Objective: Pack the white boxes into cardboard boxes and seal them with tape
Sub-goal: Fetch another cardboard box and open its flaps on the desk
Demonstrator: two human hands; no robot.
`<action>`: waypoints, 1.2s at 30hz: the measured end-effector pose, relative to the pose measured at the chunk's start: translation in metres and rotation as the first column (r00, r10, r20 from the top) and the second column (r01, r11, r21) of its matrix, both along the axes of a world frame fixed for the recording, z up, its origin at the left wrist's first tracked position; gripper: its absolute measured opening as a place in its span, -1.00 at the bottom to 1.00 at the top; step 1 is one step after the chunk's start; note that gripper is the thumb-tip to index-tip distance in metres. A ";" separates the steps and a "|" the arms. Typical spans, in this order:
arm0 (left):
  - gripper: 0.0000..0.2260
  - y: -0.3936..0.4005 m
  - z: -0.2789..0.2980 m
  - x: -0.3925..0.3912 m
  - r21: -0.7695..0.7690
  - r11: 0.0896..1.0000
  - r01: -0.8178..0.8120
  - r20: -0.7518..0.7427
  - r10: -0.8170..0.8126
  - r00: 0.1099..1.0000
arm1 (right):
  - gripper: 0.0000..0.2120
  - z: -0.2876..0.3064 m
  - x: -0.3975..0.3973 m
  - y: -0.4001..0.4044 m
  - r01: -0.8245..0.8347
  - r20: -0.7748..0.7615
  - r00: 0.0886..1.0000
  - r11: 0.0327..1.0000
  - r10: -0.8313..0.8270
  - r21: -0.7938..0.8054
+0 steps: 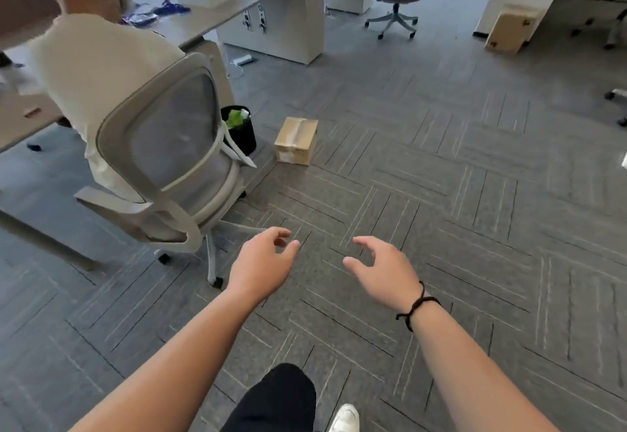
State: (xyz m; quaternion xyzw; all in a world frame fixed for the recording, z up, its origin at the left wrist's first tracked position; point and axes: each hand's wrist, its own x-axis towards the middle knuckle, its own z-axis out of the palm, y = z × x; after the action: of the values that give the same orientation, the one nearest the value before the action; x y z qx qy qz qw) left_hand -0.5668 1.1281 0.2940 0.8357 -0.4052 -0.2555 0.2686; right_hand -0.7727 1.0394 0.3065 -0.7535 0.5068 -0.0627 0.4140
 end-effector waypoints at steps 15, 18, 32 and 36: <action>-0.70 -0.322 -0.038 0.137 0.000 0.997 -0.078 -0.116 0.078 0.990 | -0.49 -0.008 0.142 -0.328 -0.106 -0.143 0.985 0.994 0.101 -0.027; -0.73 -0.389 -0.024 0.167 -0.018 0.996 -0.086 -0.106 0.084 0.991 | -0.50 -0.003 0.172 -0.390 -0.112 -0.127 0.986 0.993 0.105 -0.045; -0.73 -0.640 -0.071 0.277 0.209 0.953 -0.220 -0.059 0.237 0.970 | -0.49 -0.060 0.299 -0.694 -0.233 -0.104 0.965 0.969 0.242 0.086; -0.78 -0.729 -0.055 0.307 0.181 0.937 -0.299 -0.066 0.315 0.947 | -0.48 -0.058 0.340 -0.793 -0.327 -0.140 0.931 0.941 0.336 0.088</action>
State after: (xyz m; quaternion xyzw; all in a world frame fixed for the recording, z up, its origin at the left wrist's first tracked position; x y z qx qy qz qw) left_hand -0.2598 0.3986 0.2389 0.8954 -0.2336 -0.2831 0.2522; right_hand -0.4329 0.2466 0.2486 -0.8173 0.4043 0.0822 0.4022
